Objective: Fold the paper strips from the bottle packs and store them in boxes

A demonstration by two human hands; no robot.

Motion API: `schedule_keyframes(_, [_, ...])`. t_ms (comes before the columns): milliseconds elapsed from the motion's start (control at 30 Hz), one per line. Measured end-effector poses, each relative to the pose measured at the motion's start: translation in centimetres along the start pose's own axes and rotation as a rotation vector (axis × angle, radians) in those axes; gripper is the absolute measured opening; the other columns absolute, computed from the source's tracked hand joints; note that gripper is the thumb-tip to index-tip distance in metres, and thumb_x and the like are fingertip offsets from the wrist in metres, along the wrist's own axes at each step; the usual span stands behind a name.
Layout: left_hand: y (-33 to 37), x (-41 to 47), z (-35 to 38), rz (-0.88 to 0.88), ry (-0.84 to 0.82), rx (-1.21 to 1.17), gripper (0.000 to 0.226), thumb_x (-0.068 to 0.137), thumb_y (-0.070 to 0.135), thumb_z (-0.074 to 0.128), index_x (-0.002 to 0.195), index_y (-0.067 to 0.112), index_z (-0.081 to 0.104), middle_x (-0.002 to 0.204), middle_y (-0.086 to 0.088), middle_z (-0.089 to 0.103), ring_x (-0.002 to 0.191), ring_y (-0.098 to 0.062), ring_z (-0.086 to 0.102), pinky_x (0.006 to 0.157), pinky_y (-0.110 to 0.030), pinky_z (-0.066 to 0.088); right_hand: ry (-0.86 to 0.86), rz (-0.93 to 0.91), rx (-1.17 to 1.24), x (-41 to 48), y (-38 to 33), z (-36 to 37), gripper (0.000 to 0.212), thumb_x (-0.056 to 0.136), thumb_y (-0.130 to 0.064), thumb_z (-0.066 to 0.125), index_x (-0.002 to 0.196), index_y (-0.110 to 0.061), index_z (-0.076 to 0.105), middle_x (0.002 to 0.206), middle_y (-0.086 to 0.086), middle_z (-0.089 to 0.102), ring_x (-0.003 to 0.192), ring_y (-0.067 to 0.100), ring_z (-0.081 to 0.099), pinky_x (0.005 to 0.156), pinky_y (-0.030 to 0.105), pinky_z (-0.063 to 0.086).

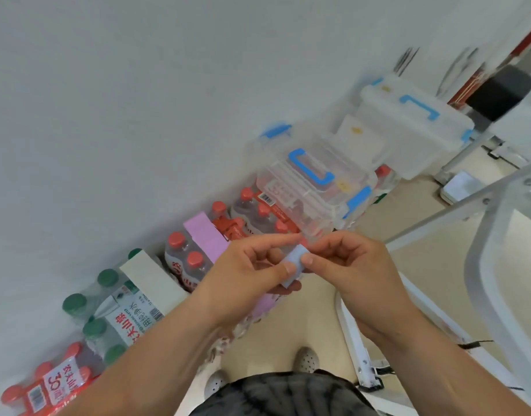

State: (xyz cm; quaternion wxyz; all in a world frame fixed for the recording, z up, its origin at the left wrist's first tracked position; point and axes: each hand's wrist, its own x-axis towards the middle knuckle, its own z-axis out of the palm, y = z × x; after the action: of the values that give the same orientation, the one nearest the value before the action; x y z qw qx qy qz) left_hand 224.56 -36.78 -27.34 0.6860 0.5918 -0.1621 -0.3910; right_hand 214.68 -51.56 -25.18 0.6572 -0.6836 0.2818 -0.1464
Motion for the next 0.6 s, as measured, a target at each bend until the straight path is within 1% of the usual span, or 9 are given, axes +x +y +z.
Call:
schedule_keyframes(67, [0.0,1.6,1.3,-0.025,-0.046,0.051,0.036,0.089,-0.006,0.066,0.121,0.011,0.068,0.085,-0.014,0.068,0.082,-0.04,0.072,0.082,-0.051,0.06,0.001,0.015,0.02,0.7,0.3,-1.8,0.018,0.077,0.006,0.08,0.085,-0.008,0.072,0.082,0.011,0.077,0.078,0.028,0.075,0.072,0.031,0.062])
schedule_keyframes(133, [-0.1,3.3,3.2,-0.032,-0.047,0.068,0.035,0.088,-0.006,0.067,0.117,0.013,0.07,0.083,-0.012,0.068,0.078,-0.032,0.072,0.081,-0.053,0.06,0.029,0.058,0.099,1.8,0.5,-3.6,0.025,0.077,0.008,0.079,0.093,-0.009,0.069,0.087,0.008,0.078,0.08,0.023,0.075,0.071,0.025,0.059])
schedule_keyframes(167, [-0.2,4.2,4.3,-0.024,-0.034,0.068,0.034,0.088,-0.005,0.068,0.115,0.015,0.072,0.083,-0.011,0.068,0.076,-0.029,0.072,0.079,-0.049,0.06,0.055,0.087,0.147,2.6,0.7,-4.6,0.031,0.076,0.008,0.079,0.098,-0.011,0.068,0.092,0.008,0.078,0.083,0.023,0.075,0.072,0.025,0.058])
schedule_keyframes(233, [-0.3,6.1,6.7,0.005,0.01,0.07,0.035,0.087,-0.005,0.069,0.114,0.017,0.073,0.084,-0.011,0.068,0.076,-0.027,0.072,0.074,-0.036,0.058,0.108,0.142,0.233,4.3,1.0,-6.9,0.039,0.075,0.004,0.081,0.106,-0.015,0.067,0.101,0.007,0.077,0.091,0.022,0.075,0.074,0.027,0.058])
schedule_keyframes(300, [-0.2,8.2,9.4,0.038,0.061,0.064,0.035,0.086,-0.005,0.07,0.113,0.017,0.073,0.085,-0.011,0.07,0.077,-0.025,0.072,0.074,-0.033,0.056,0.116,0.173,0.276,6.3,1.0,-9.4,0.041,0.074,0.001,0.083,0.107,-0.016,0.068,0.103,0.008,0.077,0.096,0.022,0.075,0.078,0.03,0.058])
schedule_keyframes(400, [0.0,11.3,13.7,0.06,0.103,0.049,0.033,0.087,-0.006,0.069,0.111,0.015,0.072,0.081,-0.006,0.069,0.076,-0.028,0.07,0.08,-0.044,0.058,0.074,0.185,0.288,8.9,0.7,-14.0,0.035,0.075,-0.002,0.084,0.105,-0.015,0.069,0.098,0.015,0.077,0.091,0.026,0.075,0.078,0.033,0.057])
schedule_keyframes(467, [0.2,13.4,16.4,0.055,0.113,0.064,0.031,0.087,-0.005,0.068,0.111,0.014,0.071,0.082,-0.005,0.07,0.077,-0.03,0.07,0.079,-0.043,0.058,0.052,0.166,0.271,10.7,0.3,-17.2,0.031,0.076,-0.001,0.083,0.099,-0.016,0.07,0.092,0.018,0.076,0.083,0.024,0.074,0.071,0.027,0.057])
schedule_keyframes(533, [0.5,15.6,18.9,0.063,0.115,0.113,0.033,0.082,0.002,0.071,0.111,0.02,0.072,0.086,-0.007,0.072,0.078,-0.033,0.071,0.075,-0.042,0.058,0.028,0.13,0.254,12.3,-0.1,-20.1,0.028,0.077,-0.001,0.082,0.098,-0.014,0.069,0.087,0.018,0.075,0.078,0.021,0.074,0.068,0.022,0.056])
schedule_keyframes(600, [0.9,17.6,21.2,0.06,0.114,0.132,0.043,0.08,0.004,0.073,0.116,0.027,0.07,0.088,-0.01,0.072,0.08,-0.034,0.072,0.076,-0.047,0.06,0.012,0.082,0.242,13.9,-0.4,-22.8,0.026,0.078,0.0,0.081,0.097,-0.013,0.069,0.082,0.017,0.074,0.079,0.021,0.074,0.071,0.022,0.057])
